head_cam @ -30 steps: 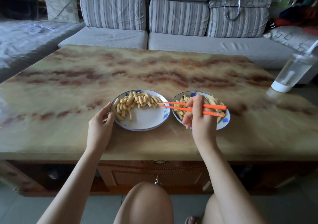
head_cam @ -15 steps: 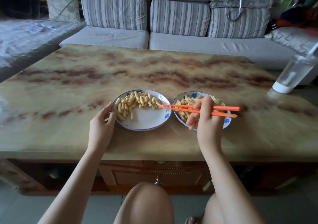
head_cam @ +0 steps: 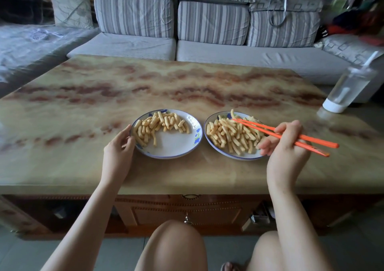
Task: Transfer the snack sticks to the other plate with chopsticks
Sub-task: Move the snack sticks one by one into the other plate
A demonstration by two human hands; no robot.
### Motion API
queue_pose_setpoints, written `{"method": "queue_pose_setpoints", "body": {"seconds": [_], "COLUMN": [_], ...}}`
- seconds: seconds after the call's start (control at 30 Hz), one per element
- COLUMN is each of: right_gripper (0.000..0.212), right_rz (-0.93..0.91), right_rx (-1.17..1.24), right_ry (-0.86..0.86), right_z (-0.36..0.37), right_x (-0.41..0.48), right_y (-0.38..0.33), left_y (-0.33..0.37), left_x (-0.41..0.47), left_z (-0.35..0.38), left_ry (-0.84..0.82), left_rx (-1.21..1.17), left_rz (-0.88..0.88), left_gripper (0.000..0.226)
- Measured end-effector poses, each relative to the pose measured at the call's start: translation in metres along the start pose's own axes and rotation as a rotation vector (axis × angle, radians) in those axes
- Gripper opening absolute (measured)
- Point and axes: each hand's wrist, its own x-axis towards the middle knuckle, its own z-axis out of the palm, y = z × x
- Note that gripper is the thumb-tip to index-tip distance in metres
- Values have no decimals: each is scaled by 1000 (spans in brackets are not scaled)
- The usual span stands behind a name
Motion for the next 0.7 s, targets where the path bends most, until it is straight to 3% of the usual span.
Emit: {"method": "queue_pose_setpoints", "body": {"seconds": [0.43, 0.7], "right_gripper": [35, 38], "right_rz": [-45, -22], "right_rx": [-16, -21], "right_ry": [-41, -349], "right_z": [1, 27], "right_x": [-5, -25], "right_y": [-3, 2], "left_y": [0, 1], "left_x": [0, 0], "left_z": [0, 0], "left_ry": [7, 10], "left_rx": [-3, 1], "left_rz": [-7, 0], "left_gripper": [39, 39]}}
